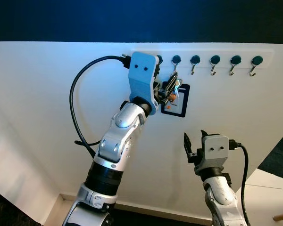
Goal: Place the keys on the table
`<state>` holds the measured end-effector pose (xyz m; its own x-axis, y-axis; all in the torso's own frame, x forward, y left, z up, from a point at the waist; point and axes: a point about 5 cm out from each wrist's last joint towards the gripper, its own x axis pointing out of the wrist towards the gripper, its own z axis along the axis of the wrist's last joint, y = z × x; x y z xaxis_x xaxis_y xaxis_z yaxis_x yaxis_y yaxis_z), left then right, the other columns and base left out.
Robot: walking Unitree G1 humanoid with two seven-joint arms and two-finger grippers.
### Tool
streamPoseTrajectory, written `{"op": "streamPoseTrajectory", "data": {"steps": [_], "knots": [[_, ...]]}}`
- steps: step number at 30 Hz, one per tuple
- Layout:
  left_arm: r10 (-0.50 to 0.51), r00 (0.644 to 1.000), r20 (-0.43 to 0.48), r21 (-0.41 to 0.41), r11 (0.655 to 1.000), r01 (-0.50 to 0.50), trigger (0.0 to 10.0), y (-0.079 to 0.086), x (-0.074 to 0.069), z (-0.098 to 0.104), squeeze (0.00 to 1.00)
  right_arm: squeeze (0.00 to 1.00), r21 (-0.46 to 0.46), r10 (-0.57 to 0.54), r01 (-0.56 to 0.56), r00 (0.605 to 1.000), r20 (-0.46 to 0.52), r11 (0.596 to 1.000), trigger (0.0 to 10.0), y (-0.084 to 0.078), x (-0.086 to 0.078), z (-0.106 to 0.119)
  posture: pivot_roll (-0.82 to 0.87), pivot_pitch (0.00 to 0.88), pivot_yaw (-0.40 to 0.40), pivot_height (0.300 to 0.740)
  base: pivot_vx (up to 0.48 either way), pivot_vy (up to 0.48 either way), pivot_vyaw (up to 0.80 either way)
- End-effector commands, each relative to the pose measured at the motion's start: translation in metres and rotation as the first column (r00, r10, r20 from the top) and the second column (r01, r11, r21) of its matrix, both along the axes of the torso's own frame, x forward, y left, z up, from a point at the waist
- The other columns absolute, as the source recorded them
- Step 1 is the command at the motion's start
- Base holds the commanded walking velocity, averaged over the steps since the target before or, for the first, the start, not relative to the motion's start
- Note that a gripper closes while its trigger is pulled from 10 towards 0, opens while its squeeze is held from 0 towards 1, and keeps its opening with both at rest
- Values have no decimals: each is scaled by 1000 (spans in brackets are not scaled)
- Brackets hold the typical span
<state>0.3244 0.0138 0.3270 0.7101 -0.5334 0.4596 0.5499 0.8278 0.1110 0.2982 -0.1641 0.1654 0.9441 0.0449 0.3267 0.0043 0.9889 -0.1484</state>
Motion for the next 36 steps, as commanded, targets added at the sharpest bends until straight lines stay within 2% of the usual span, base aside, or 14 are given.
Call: {"op": "streamPoseTrajectory", "data": {"steps": [1,5,12,16,18,26,36], "knots": [[-28,999,-27,-1,1000,28,10000,-8,-4,-7,0,0,0,8,-8,1000,-19,1000,10000,3,-1,-6,-5,166,82,740,0,0,0],[-14,999,-43,-1,1000,14,10000,-5,-3,-10,0,0,0,7,-7,1000,-18,1000,10000,3,-1,-6,-7,166,82,740,0,0,0],[92,993,-70,-32,995,-95,10000,18,2,-16,0,0,-1,4,-4,1000,-17,1000,10000,2,-2,-6,-6,166,80,740,0,0,0],[91,992,-82,-30,995,-94,10000,22,1,-19,0,0,-1,7,-7,1000,-17,1000,10000,2,-2,-6,-2,166,77,740,0,0,0],[39,996,-76,-42,998,-42,10000,15,-7,-16,0,0,-1,11,-11,1000,-18,1000,10000,3,-1,-6,0,166,75,740,0,0,0],[-36,998,-54,-63,997,33,10000,2,-18,-8,0,0,-3,11,-11,1000,-17,1000,10000,3,0,-5,-6,165,76,740,0,0,0],[-76,996,-48,-58,996,73,10000,-14,-22,-4,0,0,-3,11,-11,1000,-15,1000,10000,3,0,-5,-9,162,77,740,0,0,0]]}}
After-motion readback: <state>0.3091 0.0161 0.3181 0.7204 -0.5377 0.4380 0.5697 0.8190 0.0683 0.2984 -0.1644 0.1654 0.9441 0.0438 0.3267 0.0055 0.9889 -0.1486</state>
